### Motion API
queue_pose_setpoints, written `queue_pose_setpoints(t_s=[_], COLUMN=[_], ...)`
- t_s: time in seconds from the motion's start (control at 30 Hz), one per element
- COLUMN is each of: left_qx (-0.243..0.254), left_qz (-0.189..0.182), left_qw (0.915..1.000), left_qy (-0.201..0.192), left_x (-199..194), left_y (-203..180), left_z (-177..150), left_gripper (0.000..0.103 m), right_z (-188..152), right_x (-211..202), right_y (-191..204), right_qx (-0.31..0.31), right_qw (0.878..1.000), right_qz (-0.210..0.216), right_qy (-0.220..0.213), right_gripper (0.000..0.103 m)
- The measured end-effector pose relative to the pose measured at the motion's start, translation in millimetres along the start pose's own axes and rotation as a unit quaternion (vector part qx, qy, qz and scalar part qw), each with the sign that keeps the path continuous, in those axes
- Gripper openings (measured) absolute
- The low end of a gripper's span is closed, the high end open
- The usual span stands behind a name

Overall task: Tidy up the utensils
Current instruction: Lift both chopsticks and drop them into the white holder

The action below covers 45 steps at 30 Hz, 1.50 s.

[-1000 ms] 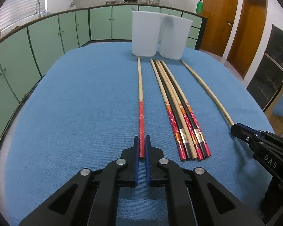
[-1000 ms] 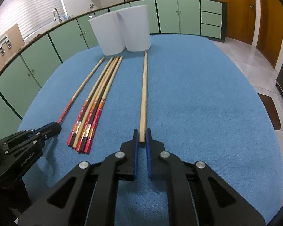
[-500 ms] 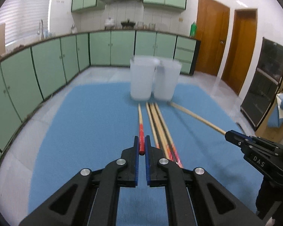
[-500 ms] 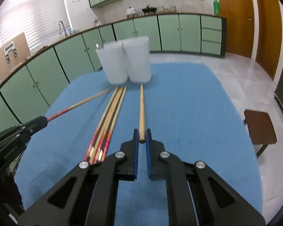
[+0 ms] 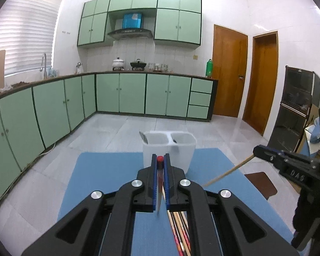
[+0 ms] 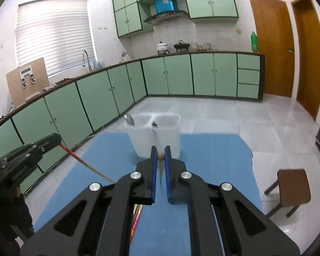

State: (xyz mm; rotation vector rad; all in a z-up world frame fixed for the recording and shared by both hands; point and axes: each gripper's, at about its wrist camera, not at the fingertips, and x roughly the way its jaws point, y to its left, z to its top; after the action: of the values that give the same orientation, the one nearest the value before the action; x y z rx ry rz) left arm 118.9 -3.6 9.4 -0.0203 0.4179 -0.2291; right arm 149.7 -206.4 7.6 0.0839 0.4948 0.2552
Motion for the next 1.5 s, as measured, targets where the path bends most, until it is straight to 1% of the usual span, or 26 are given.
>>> queue_pose_setpoints(t_s=[0.23, 0.33, 0.5, 0.63, 0.73, 0.8, 0.9, 0.97, 1.03, 1.13, 1.2, 1.23, 1.27, 1.3, 1.33, 1.37, 1.4, 1.43, 1.5], left_qx=[-0.006, -0.004, -0.002, 0.005, 0.012, 0.013, 0.015, 0.015, 0.017, 0.006, -0.004, -0.007, -0.010, -0.011, -0.010, -0.009, -0.009, -0.010, -0.013], left_qz=[-0.015, -0.019, -0.028, -0.028, -0.024, -0.022, -0.022, -0.018, -0.010, -0.010, -0.012, -0.010, -0.012, -0.013, -0.012, -0.011, -0.011, -0.012, -0.016], left_qw=[0.9998, 0.9996, 0.9979, 0.9942, 0.9913, 0.9903, 0.9914, 0.9939, 0.9958, 0.9990, 0.9998, 0.9999, 0.9999, 0.9999, 0.9999, 0.9999, 0.9999, 0.9999, 0.9998], left_qy=[-0.007, -0.019, -0.058, -0.104, -0.129, -0.137, -0.128, -0.107, -0.089, -0.043, -0.016, -0.011, -0.006, -0.004, -0.003, -0.003, -0.004, -0.006, -0.006], left_x=[17.6, 19.7, 12.0, 6.3, 15.4, 26.5, 50.4, 73.5, 90.8, 121.8, 136.6, 138.8, 139.8, 138.6, 135.7, 130.6, 126.0, 118.9, 108.7], left_y=[7.9, 9.3, 10.2, 5.8, 2.9, 0.8, -3.8, -5.6, -6.2, -5.3, -2.1, -0.7, 0.8, 1.9, 2.6, 3.5, 4.2, 5.1, 7.0], left_z=[22.1, 34.1, 64.8, 97.2, 120.4, 130.8, 137.2, 134.1, 126.0, 110.0, 98.7, 94.0, 88.8, 85.7, 82.0, 78.6, 75.7, 72.0, 65.0], left_gripper=[0.006, 0.005, 0.005, 0.005, 0.005, 0.005, 0.005, 0.005, 0.005, 0.006, 0.006, 0.006, 0.007, 0.010, 0.014, 0.022, 0.028, 0.030, 0.040], right_z=[35.5, 52.8, 91.0, 129.8, 152.1, 164.0, 168.9, 166.3, 160.8, 149.8, 143.9, 140.8, 138.0, 135.5, 133.7, 131.2, 128.2, 123.7, 111.6], right_x=[5.4, 5.8, -1.3, -7.7, 0.1, 13.5, 37.1, 59.0, 78.9, 105.6, 113.8, 114.2, 112.9, 109.0, 104.1, 97.9, 93.2, 85.5, 71.0], right_y=[-0.1, -2.8, -5.0, -5.9, -9.7, -13.0, -21.2, -27.7, -28.9, -29.5, -25.5, -26.6, -26.9, -29.2, -31.7, -33.3, -34.5, -36.0, -38.7], right_qx=[-0.019, -0.020, -0.021, -0.031, -0.033, -0.034, -0.028, -0.020, -0.018, -0.021, -0.020, -0.019, -0.017, -0.011, -0.006, -0.002, -0.001, 0.000, 0.000], right_qw=[1.000, 0.999, 0.998, 0.996, 0.994, 0.994, 0.995, 0.997, 0.998, 1.000, 1.000, 1.000, 1.000, 1.000, 1.000, 1.000, 1.000, 0.999, 0.999], right_qz=[0.016, 0.025, 0.036, 0.031, 0.026, 0.016, 0.010, 0.009, 0.009, 0.007, 0.008, 0.005, 0.005, 0.006, 0.005, 0.002, -0.001, -0.003, -0.010], right_qy=[-0.002, -0.010, -0.040, -0.082, -0.097, -0.103, -0.094, -0.077, -0.057, -0.018, -0.006, -0.006, -0.008, -0.012, -0.018, -0.024, -0.029, -0.035, -0.043], right_gripper=[0.006, 0.006, 0.006, 0.006, 0.006, 0.006, 0.006, 0.006, 0.006, 0.009, 0.010, 0.010, 0.013, 0.015, 0.021, 0.027, 0.031, 0.035, 0.042])
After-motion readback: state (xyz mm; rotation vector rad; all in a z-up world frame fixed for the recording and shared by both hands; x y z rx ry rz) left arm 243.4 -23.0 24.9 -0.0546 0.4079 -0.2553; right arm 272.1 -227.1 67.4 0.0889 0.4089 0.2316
